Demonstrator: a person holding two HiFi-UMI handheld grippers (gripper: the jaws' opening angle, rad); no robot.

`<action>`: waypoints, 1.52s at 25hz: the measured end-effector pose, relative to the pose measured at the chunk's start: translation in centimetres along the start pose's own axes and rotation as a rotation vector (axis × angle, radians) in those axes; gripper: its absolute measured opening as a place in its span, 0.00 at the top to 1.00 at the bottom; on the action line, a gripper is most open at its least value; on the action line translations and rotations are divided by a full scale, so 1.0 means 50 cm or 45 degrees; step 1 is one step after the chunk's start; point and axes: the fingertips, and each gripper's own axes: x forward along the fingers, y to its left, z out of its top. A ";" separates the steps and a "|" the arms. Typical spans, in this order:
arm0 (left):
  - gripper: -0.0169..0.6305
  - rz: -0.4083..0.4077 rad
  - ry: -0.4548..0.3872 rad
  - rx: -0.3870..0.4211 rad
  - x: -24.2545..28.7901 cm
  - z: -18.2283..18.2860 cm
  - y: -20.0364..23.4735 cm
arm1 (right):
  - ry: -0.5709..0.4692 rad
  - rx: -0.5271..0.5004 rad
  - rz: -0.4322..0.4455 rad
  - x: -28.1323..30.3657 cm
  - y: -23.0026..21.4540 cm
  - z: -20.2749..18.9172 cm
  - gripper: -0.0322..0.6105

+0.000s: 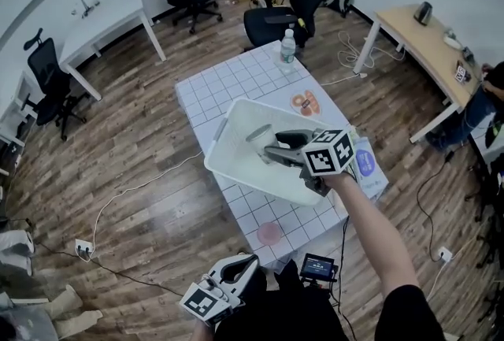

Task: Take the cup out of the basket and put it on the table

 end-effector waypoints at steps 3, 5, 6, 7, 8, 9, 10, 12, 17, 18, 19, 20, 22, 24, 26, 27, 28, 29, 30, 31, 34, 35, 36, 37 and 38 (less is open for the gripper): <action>0.96 -0.013 -0.014 0.008 0.004 0.012 0.001 | -0.115 0.020 0.012 -0.052 0.044 0.009 0.60; 0.96 -0.021 -0.021 0.016 0.008 0.019 0.002 | -0.170 0.024 0.014 -0.082 0.073 0.008 0.60; 0.96 -0.025 -0.024 0.019 0.010 0.022 0.002 | -0.198 0.029 0.018 -0.096 0.088 0.006 0.60; 0.96 -0.030 -0.025 0.021 0.013 0.025 0.002 | -0.228 0.038 0.023 -0.110 0.102 0.005 0.60; 0.96 -0.035 -0.027 0.022 0.015 0.029 0.002 | -0.261 0.050 0.029 -0.124 0.116 0.003 0.60; 0.96 -0.040 -0.030 0.022 0.018 0.032 0.002 | -0.292 0.063 0.035 -0.139 0.130 0.001 0.60; 0.96 -0.045 -0.033 0.021 0.021 0.036 0.001 | -0.321 0.075 0.040 -0.152 0.143 -0.002 0.60; 0.96 -0.055 -0.042 0.016 0.027 0.043 0.001 | -0.367 0.095 0.050 -0.177 0.164 -0.010 0.60; 0.96 -0.074 -0.038 0.008 0.039 0.046 -0.002 | -0.481 0.172 0.080 -0.233 0.210 -0.045 0.60; 0.96 -0.074 -0.034 0.005 0.041 0.047 -0.003 | -0.502 0.186 0.082 -0.244 0.217 -0.053 0.60; 0.96 -0.073 -0.033 0.003 0.044 0.050 -0.002 | -0.524 0.200 0.082 -0.254 0.221 -0.059 0.60; 0.96 -0.071 -0.039 0.006 0.049 0.055 0.000 | -0.545 0.213 0.080 -0.264 0.223 -0.064 0.60; 0.96 -0.065 -0.056 0.017 0.056 0.062 0.006 | -0.574 0.239 0.074 -0.279 0.227 -0.081 0.60; 0.96 -0.051 -0.058 0.018 0.058 0.059 0.014 | -0.591 0.266 0.067 -0.288 0.234 -0.106 0.60; 0.96 -0.041 -0.062 0.002 0.061 0.060 0.018 | -0.599 0.280 0.064 -0.295 0.242 -0.127 0.60; 0.96 -0.036 -0.064 -0.007 0.064 0.061 0.017 | -0.600 0.281 0.060 -0.299 0.245 -0.137 0.60; 0.96 -0.032 -0.066 -0.013 0.067 0.062 0.016 | -0.601 0.282 0.054 -0.303 0.247 -0.147 0.60; 0.96 -0.028 -0.065 -0.015 0.070 0.062 0.014 | -0.604 0.289 0.049 -0.307 0.249 -0.157 0.60; 0.96 -0.025 -0.063 -0.016 0.074 0.061 0.011 | -0.607 0.300 0.048 -0.310 0.250 -0.166 0.60; 0.96 -0.022 -0.060 -0.017 0.078 0.060 0.008 | -0.611 0.313 0.050 -0.314 0.252 -0.175 0.60; 0.96 -0.010 -0.050 -0.022 0.092 0.054 -0.004 | -0.619 0.343 0.065 -0.323 0.255 -0.196 0.60; 0.96 -0.003 -0.047 -0.027 0.096 0.051 -0.008 | -0.623 0.351 0.073 -0.327 0.256 -0.201 0.60; 0.96 0.005 -0.044 -0.033 0.100 0.048 -0.013 | -0.627 0.359 0.082 -0.332 0.257 -0.205 0.60; 0.96 0.014 -0.042 -0.041 0.103 0.044 -0.017 | -0.633 0.365 0.091 -0.337 0.258 -0.208 0.60; 0.96 0.024 -0.040 -0.047 0.106 0.041 -0.022 | -0.641 0.372 0.100 -0.343 0.257 -0.211 0.60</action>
